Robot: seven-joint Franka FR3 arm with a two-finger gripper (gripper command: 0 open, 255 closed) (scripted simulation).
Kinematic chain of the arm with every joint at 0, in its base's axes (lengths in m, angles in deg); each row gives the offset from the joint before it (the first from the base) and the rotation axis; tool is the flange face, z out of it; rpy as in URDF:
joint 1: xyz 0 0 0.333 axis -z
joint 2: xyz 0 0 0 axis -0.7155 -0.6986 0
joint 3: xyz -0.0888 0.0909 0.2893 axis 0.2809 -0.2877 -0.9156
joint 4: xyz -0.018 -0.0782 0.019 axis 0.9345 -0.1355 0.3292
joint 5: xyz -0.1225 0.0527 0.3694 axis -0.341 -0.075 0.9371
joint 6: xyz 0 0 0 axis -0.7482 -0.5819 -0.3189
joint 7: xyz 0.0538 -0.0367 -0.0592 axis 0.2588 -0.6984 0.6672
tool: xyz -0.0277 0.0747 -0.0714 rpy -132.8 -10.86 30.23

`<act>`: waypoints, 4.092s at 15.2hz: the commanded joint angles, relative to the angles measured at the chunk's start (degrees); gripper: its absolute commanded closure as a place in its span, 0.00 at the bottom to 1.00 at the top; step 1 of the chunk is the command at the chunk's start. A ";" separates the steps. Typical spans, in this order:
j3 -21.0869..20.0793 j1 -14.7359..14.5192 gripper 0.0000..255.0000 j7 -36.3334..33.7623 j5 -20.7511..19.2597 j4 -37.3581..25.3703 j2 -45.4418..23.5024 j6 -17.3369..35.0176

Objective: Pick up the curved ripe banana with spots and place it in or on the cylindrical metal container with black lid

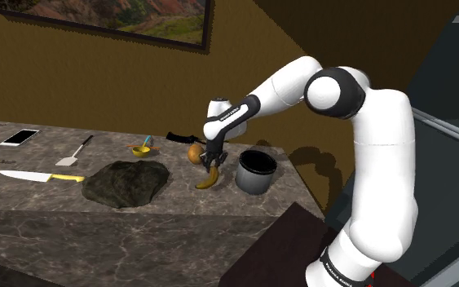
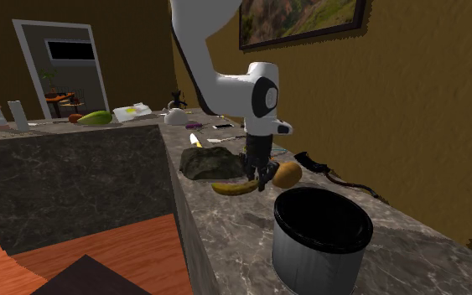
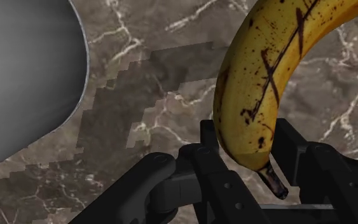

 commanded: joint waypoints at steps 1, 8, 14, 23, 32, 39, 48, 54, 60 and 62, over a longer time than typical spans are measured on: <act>-0.02 0.06 1.00 0.08 0.05 -0.02 1.19 -1.23; -0.08 0.10 1.00 0.17 0.17 -0.52 4.85 -5.39; -0.13 0.13 1.00 0.25 0.26 -1.43 7.68 -9.12; -0.17 0.16 1.00 0.35 0.39 -3.65 11.30 -14.97; 3.02 5.56 1.00 9.03 0.70 2.04 16.01 -13.92; 6.69 10.98 1.00 18.14 0.80 4.96 17.82 -12.69; 9.91 15.82 1.00 26.40 1.27 5.73 16.24 -10.22; 9.76 15.96 1.00 26.65 1.77 7.13 13.52 -6.13; 9.65 16.06 1.00 26.81 2.08 7.70 11.90 -3.95; 9.65 16.05 1.00 26.81 2.08 7.70 11.90 -3.95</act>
